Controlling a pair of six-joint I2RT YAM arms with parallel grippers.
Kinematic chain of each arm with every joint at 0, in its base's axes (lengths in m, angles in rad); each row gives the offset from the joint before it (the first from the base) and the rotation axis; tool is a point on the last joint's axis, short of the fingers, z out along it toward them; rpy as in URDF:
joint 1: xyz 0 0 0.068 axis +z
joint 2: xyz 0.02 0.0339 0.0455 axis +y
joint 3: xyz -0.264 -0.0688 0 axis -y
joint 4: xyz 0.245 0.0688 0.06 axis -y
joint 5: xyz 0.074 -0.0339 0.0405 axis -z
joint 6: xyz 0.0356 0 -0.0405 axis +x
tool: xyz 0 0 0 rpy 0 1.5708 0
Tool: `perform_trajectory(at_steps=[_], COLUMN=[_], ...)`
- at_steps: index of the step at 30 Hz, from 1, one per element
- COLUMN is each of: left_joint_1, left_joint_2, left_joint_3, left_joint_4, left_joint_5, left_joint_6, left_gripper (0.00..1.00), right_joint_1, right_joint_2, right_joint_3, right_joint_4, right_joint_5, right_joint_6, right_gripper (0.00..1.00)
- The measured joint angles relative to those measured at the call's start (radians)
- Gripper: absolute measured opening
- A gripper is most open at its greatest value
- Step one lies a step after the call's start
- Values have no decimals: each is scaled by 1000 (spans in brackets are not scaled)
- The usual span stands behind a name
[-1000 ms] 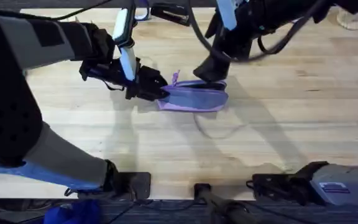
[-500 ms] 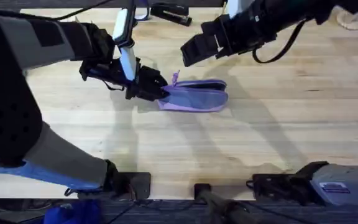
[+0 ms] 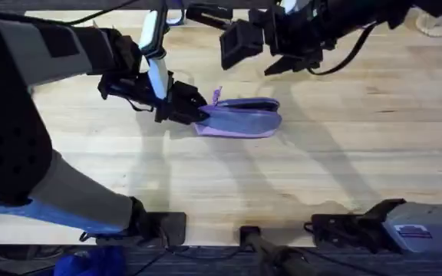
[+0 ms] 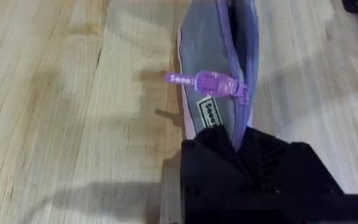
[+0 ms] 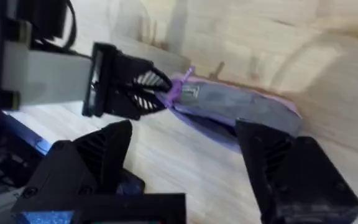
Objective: Unzip the bag, pick up the pens from the table one at a time and place them inside, then zip the bag closed.
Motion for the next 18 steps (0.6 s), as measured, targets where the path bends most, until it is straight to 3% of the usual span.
perform_trajectory(at_steps=[7,18], left_joint_1=[0,0], left_joint_2=[0,0], left_joint_3=[0,0], left_joint_4=[0,0], left_joint_5=[0,0], left_joint_6=[0,0], left_gripper=[43,43], right_joint_1=[0,0], right_joint_2=[0,87], right_joint_3=[0,1], right_joint_4=[116,149], right_joint_5=[0,0], right_joint_6=[17,61], right_gripper=[996,996])
